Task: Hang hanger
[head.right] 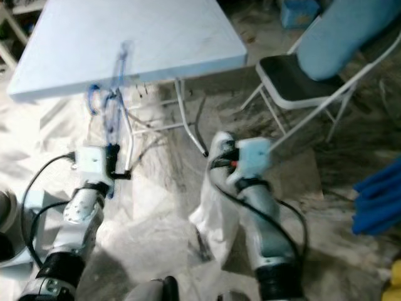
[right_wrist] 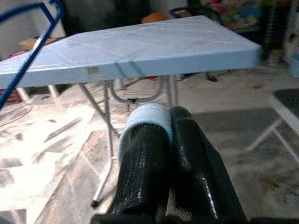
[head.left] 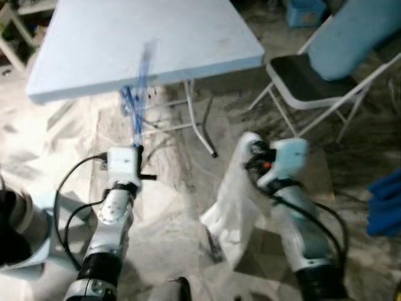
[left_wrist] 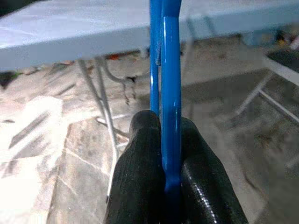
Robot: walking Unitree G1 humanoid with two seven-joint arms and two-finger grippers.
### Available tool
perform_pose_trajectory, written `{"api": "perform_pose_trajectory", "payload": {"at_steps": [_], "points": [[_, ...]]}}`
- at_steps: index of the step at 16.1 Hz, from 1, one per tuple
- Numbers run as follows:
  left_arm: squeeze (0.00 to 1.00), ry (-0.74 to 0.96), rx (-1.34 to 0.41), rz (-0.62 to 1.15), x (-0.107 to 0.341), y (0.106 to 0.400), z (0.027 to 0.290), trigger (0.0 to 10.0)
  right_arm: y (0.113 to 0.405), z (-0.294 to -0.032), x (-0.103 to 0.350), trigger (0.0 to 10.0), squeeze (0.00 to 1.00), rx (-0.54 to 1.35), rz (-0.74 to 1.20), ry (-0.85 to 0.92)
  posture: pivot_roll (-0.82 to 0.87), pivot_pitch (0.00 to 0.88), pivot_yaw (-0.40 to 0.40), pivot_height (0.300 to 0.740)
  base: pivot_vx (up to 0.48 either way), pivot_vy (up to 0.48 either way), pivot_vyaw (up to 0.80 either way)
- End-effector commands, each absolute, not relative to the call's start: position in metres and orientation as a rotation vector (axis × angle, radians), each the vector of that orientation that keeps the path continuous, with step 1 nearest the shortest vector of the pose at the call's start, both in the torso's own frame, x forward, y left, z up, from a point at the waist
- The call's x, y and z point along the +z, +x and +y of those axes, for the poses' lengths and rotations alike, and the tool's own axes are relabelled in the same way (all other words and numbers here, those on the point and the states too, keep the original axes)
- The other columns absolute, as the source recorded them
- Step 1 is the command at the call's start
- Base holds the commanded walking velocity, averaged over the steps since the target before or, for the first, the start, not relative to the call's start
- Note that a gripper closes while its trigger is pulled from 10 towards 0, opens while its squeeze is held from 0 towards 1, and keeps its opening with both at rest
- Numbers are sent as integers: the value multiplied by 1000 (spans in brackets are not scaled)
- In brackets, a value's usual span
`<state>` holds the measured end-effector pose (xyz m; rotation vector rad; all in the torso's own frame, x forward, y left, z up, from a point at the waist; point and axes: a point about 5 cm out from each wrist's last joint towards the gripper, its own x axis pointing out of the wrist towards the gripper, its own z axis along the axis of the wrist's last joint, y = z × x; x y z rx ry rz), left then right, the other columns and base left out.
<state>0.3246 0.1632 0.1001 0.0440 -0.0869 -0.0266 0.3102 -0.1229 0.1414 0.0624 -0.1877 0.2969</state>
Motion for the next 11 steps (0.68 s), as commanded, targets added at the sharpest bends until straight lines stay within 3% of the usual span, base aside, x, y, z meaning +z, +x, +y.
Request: {"api": "perform_pose_trajectory", "payload": {"at_steps": [1,3,7,11], "points": [[0,38,-19,-93,101,321,163,10000,310,-125,150,10000,0,298,-232,57,3,181,60,740,461,0,531],[0,44,-15,-117,107,320,165,10000,313,-121,164,10000,0,304,-282,58,14,183,62,740,463,0,478],[0,34,-15,-153,122,324,162,10000,317,-113,209,10000,0,316,-428,44,18,170,60,740,462,0,0],[0,37,11,-166,128,324,160,10000,318,-115,206,10000,0,317,-414,54,22,168,51,740,415,0,0]]}}
